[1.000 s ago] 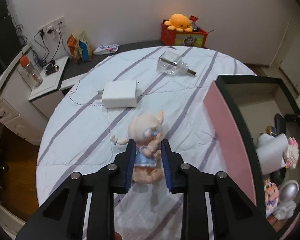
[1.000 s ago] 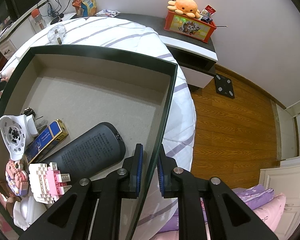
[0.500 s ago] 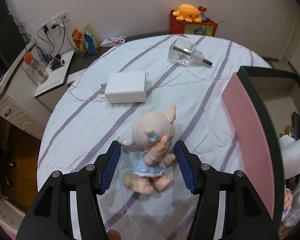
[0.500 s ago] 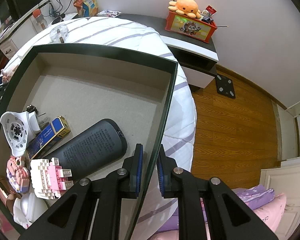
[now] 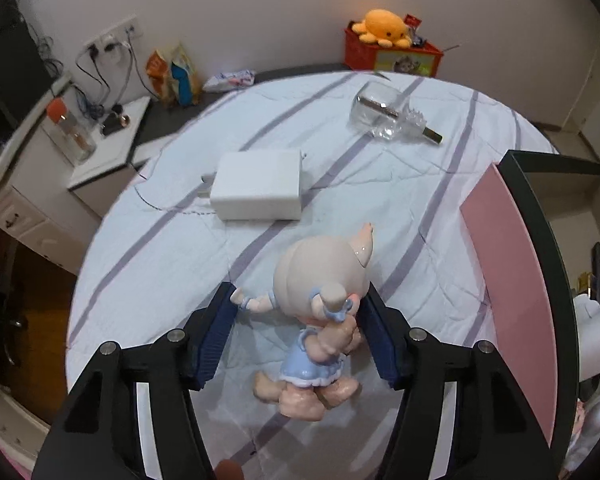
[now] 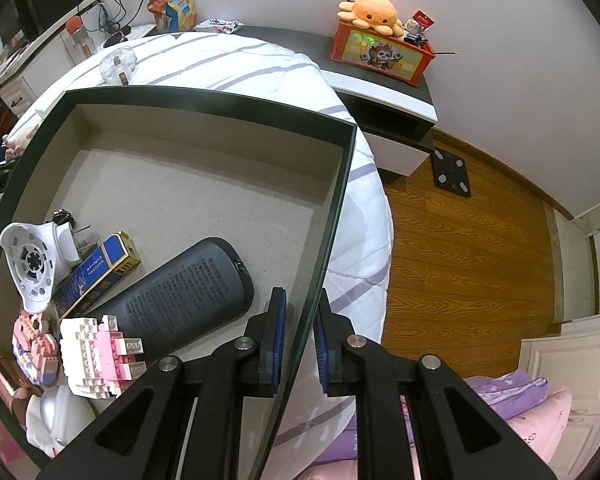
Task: Organize rigid objects
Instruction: 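Close the left gripper on the doll figure and lift it, then carry the doll into the pink box and release it with the left gripper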
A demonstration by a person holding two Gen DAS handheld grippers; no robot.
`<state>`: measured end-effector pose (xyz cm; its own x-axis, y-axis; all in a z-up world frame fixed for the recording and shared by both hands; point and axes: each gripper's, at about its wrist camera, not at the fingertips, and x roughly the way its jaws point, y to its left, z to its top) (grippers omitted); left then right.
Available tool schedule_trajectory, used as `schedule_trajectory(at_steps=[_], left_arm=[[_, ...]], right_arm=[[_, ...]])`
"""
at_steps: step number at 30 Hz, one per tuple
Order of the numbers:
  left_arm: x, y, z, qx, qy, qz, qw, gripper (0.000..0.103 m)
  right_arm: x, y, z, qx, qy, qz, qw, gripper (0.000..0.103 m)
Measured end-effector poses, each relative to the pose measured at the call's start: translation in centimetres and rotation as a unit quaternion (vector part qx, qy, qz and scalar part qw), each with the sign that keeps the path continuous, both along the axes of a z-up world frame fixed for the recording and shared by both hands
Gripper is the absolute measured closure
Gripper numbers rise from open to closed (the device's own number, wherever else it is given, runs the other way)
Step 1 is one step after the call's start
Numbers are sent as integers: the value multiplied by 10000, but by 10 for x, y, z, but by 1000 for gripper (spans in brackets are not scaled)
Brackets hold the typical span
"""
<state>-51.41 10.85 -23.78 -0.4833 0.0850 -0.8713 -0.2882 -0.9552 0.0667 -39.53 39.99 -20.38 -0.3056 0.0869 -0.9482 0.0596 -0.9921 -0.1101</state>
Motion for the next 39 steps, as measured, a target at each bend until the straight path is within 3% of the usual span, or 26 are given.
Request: schedule_trajectory(at_steps=[21,26,32,39], left_arm=[[42,-8,34,490,46,-261,9984,42],[55,-3,55,578,240,-384,9973,42],[72,19,87,765,500,-784,9927,42],[69,68,95,803,439,-1185,9887,42]], right_arm=[[2,-1,1,-41,5,-7,10000,89],[5,0,3,-80,10,5,10000,89],[6,2,3,-122,38,-5,9999,88],[6,4,3,-172,55,9,9998,88]])
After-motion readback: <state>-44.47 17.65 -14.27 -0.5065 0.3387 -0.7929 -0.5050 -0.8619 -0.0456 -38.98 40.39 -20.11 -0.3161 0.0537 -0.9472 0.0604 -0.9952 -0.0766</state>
